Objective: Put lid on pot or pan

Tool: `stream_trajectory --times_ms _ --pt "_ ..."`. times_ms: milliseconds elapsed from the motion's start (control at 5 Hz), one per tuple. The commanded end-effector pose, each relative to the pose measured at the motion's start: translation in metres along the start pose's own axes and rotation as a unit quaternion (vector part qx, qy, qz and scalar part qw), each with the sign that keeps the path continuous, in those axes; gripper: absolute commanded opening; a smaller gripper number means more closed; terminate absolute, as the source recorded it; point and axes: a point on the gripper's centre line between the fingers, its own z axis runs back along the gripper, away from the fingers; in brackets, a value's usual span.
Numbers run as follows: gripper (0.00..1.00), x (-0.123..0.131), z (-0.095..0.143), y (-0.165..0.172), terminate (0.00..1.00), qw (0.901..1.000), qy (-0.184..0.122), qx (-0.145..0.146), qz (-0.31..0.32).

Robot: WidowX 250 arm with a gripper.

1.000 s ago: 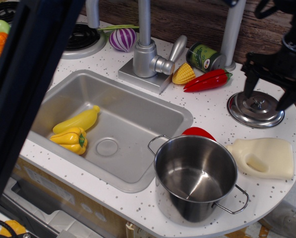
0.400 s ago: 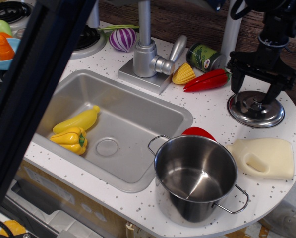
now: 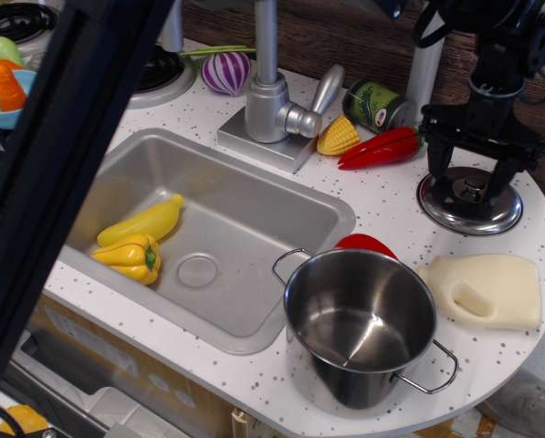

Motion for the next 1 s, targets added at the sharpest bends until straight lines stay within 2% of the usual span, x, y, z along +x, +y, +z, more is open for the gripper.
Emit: stream_trajectory --times_ms 0,200,400,600,800 --pt "0.00 0.009 0.018 0.000 0.00 0.9998 -0.019 -0.003 -0.005" --pt "0.00 0.006 0.026 -0.003 0.00 0.9999 -0.013 0.007 -0.004" --pt "0.00 0.009 0.055 -0.008 0.00 0.9992 0.003 0.040 -0.006" --pt "0.00 0.009 0.082 0.000 0.00 0.9982 -0.002 0.058 -0.019" --pt "0.00 -0.010 0.117 0.002 0.00 0.9978 0.011 0.065 0.010"
